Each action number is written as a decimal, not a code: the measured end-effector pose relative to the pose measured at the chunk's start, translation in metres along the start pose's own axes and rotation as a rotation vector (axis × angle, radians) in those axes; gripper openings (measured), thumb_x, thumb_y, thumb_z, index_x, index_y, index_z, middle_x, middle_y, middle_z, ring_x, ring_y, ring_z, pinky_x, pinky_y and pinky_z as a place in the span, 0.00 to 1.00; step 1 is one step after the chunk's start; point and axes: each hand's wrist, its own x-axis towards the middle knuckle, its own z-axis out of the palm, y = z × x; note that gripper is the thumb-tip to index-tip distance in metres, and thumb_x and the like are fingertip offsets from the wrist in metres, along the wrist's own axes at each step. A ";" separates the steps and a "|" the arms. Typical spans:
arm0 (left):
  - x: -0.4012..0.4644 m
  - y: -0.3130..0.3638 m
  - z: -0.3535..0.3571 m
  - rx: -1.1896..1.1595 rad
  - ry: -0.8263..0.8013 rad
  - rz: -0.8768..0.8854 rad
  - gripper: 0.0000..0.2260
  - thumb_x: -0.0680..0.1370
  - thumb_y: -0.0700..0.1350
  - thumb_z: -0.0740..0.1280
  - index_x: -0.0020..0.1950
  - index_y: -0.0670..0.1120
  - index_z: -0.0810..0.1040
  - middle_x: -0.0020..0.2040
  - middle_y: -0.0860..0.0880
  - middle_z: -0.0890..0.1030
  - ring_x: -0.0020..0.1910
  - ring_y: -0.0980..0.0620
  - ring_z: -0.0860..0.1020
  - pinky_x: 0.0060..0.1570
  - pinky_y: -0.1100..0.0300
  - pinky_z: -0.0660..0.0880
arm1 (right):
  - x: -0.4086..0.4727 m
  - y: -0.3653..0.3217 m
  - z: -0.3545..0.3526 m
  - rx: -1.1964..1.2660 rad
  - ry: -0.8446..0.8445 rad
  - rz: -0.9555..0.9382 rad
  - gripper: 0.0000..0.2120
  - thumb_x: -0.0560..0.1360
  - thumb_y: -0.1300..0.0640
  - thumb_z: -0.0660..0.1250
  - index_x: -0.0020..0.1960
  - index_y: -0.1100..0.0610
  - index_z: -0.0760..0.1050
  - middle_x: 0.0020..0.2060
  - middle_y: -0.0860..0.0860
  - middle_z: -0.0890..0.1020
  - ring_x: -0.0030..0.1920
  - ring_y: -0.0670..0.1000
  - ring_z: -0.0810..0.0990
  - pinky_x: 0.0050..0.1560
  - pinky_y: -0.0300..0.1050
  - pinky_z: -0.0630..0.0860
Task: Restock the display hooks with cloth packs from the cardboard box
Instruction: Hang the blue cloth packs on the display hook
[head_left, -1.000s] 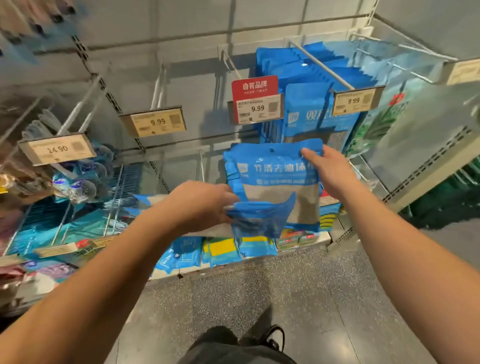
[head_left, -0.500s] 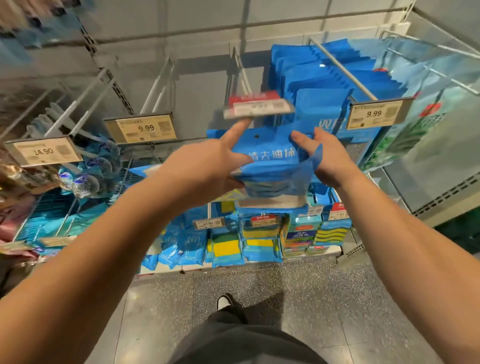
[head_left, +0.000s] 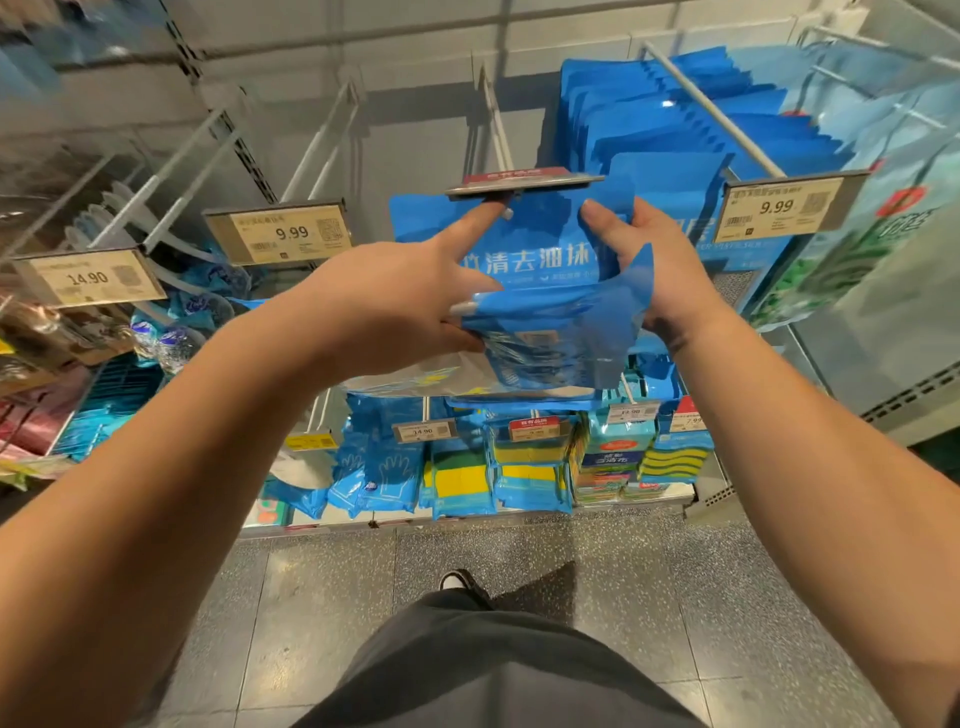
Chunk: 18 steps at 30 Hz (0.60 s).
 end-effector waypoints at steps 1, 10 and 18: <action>-0.001 0.000 0.000 -0.006 0.003 -0.003 0.16 0.79 0.58 0.67 0.67 0.67 0.72 0.80 0.63 0.36 0.63 0.43 0.77 0.48 0.55 0.70 | 0.000 0.001 -0.001 0.017 0.004 -0.002 0.08 0.81 0.57 0.64 0.58 0.57 0.78 0.57 0.56 0.84 0.59 0.58 0.82 0.63 0.61 0.76; -0.006 0.002 -0.003 -0.011 0.001 -0.014 0.14 0.79 0.57 0.67 0.65 0.64 0.74 0.81 0.62 0.37 0.61 0.45 0.77 0.48 0.56 0.70 | 0.006 0.008 -0.002 -0.048 0.034 -0.016 0.14 0.77 0.49 0.69 0.57 0.56 0.79 0.57 0.56 0.84 0.61 0.57 0.81 0.66 0.62 0.73; -0.010 0.001 -0.001 -0.028 0.025 0.007 0.16 0.79 0.55 0.67 0.66 0.65 0.74 0.81 0.61 0.38 0.60 0.42 0.79 0.46 0.54 0.71 | 0.063 0.037 -0.007 -0.163 0.095 -0.039 0.19 0.67 0.36 0.71 0.47 0.49 0.80 0.51 0.55 0.85 0.55 0.57 0.83 0.61 0.64 0.76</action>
